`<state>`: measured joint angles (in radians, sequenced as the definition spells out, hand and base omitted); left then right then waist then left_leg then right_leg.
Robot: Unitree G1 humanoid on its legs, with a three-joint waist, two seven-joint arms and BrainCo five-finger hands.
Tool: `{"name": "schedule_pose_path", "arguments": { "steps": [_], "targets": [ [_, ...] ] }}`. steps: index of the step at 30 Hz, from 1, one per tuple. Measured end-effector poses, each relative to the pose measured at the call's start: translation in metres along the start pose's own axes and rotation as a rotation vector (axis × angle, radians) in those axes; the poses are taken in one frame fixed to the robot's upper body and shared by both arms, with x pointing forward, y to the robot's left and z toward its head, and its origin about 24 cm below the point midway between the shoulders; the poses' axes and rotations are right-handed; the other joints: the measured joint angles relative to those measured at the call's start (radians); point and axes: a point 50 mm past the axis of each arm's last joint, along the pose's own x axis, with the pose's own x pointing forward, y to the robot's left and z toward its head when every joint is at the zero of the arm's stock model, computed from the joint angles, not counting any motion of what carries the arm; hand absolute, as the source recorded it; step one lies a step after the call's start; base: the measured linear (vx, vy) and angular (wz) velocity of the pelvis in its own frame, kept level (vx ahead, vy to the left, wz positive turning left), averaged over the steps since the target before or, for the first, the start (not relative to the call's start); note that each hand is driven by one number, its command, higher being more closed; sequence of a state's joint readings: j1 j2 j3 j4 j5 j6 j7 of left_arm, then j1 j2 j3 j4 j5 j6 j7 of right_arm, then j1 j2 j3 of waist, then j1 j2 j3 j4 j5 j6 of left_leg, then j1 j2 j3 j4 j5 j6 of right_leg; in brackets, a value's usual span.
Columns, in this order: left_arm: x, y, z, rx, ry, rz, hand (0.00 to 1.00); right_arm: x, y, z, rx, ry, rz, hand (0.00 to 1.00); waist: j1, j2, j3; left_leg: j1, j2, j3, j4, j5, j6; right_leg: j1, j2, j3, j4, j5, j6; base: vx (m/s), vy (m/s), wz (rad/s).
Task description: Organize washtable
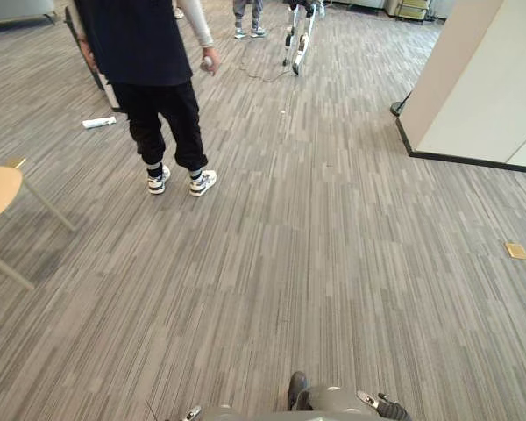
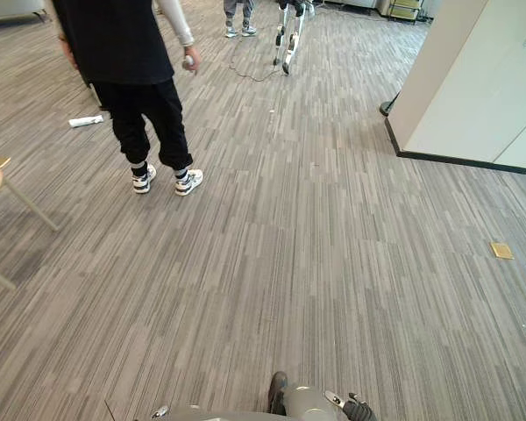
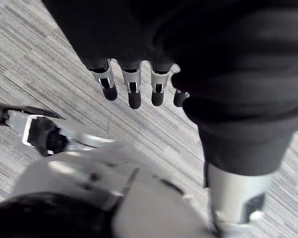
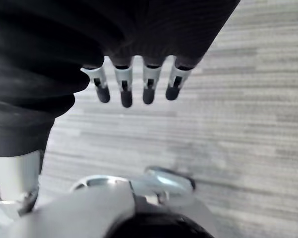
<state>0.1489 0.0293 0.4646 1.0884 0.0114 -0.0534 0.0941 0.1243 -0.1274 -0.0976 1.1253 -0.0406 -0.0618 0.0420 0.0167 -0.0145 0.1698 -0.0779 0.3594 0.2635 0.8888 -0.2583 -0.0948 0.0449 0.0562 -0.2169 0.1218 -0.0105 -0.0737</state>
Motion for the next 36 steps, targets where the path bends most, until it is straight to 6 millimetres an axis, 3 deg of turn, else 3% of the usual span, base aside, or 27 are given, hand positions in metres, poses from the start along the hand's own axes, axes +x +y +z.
{"name": "schedule_pose_path", "arguments": {
  "steps": [3, 4, 5, 7, 13, 18, 19, 36],
  "targets": [
    [0.0, -0.006, 0.002, 0.054, -0.012, -0.025, 0.0, 0.001, -0.005, 0.007, -0.007, -0.027, -0.019, 0.0, -0.004, 0.024, -0.006, -0.008, -0.081, -0.054, -0.438, 0.005, -0.019, 0.031, -0.009, 0.029, -0.039, -0.022, 0.034, 0.22, 0.087, -0.44],
    [0.0, -0.007, 0.001, 0.066, -0.011, -0.029, 0.0, 0.001, -0.006, 0.006, -0.026, -0.022, -0.025, 0.0, 0.0, 0.027, -0.009, 0.019, -0.118, -0.083, -0.516, 0.091, -0.036, 0.031, -0.02, 0.054, -0.039, -0.034, 0.055, 0.18, 0.161, -0.31],
    [0.0, -0.006, 0.002, 0.071, -0.011, -0.022, 0.0, 0.001, -0.003, 0.008, -0.035, -0.028, -0.017, 0.0, -0.007, 0.014, -0.016, 0.051, -0.153, -0.061, -0.578, 0.109, -0.028, 0.036, -0.051, 0.059, -0.043, -0.039, 0.075, 0.18, 0.159, -0.22],
    [0.001, -0.003, 0.005, 0.102, -0.021, -0.019, 0.0, -0.001, -0.001, 0.0, -0.016, -0.01, -0.017, 0.0, -0.008, -0.004, -0.024, 0.081, -0.191, -0.038, -0.632, 0.129, -0.02, 0.038, -0.086, 0.068, -0.047, -0.034, 0.096, 0.16, 0.131, -0.04],
    [0.002, 0.001, 0.002, 0.153, -0.004, -0.017, 0.0, -0.002, 0.004, -0.007, -0.011, 0.009, -0.005, 0.0, -0.008, -0.022, -0.072, 0.139, -0.271, 0.017, -0.742, 0.149, 0.01, 0.047, -0.146, 0.103, -0.098, -0.015, 0.151, 0.13, 0.151, -0.18],
    [0.002, 0.002, 0.003, 0.188, -0.003, -0.022, 0.0, -0.002, 0.006, -0.011, -0.017, 0.025, 0.0, 0.0, -0.011, -0.028, -0.079, 0.17, -0.291, 0.019, -0.793, 0.166, 0.027, 0.056, -0.158, 0.106, -0.107, -0.012, 0.157, 0.01, 0.031, -0.02],
    [-0.001, 0.014, -0.016, 0.211, 0.056, 0.0, 0.0, -0.004, 0.01, -0.02, -0.016, 0.058, 0.013, 0.0, -0.032, -0.027, -0.131, 0.247, -0.362, 0.024, -0.99, 0.263, 0.028, 0.056, -0.194, 0.109, -0.143, 0.008, 0.185, 0.0, 0.0, 0.0],
    [-0.001, 0.009, -0.013, 0.269, 0.026, -0.028, 0.0, -0.004, 0.004, -0.02, 0.019, 0.06, -0.024, 0.0, -0.032, -0.016, -0.13, 0.21, -0.359, 0.012, -0.989, 0.254, 0.031, 0.038, -0.193, 0.085, -0.168, 0.014, 0.186, 0.01, -0.004, 0.02]
  ]
}}
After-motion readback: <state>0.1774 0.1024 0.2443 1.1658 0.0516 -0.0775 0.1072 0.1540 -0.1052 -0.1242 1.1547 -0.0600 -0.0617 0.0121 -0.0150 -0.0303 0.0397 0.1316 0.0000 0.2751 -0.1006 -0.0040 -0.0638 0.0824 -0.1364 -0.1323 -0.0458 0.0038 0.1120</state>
